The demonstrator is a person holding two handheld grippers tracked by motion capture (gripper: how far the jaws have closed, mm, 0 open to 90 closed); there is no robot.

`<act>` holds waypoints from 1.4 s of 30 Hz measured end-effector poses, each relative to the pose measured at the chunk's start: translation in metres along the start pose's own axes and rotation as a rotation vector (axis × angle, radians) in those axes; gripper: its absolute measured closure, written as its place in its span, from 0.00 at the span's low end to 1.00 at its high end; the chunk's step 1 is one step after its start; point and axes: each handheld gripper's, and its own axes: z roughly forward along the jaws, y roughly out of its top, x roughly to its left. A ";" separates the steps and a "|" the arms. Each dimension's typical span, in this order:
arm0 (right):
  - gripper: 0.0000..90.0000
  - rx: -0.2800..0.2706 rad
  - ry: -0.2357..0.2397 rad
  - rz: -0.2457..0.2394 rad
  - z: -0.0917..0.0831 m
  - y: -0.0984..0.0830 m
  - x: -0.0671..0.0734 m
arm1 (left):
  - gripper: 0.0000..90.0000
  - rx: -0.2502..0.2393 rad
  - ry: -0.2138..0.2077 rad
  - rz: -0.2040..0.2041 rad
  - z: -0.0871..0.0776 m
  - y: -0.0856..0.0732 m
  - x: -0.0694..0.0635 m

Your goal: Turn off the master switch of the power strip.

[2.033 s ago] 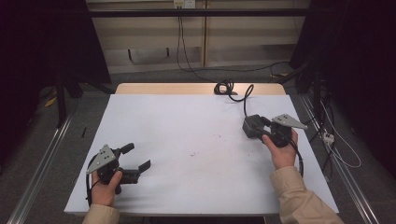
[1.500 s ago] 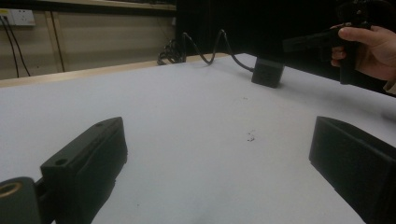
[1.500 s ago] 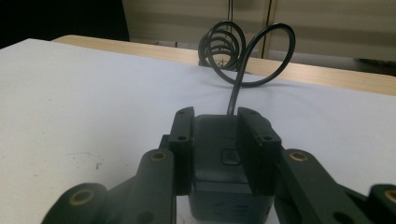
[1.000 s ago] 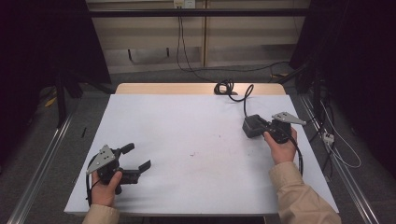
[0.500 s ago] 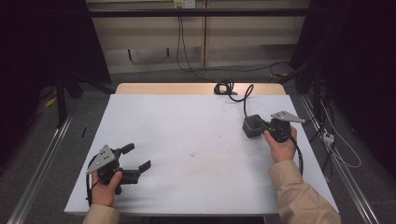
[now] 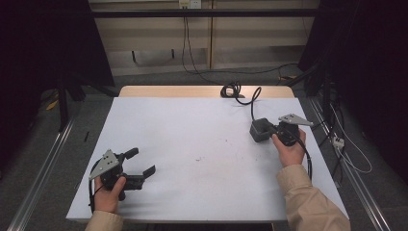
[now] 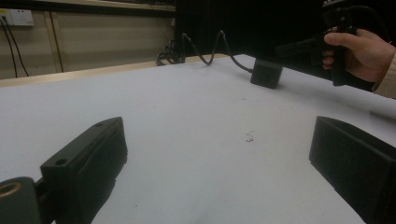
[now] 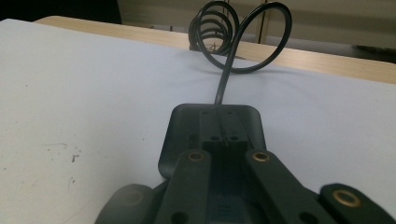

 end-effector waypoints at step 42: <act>1.00 0.007 -0.006 -0.021 0.003 -0.002 0.000 | 0.04 -0.001 -0.002 -0.002 0.001 0.000 -0.001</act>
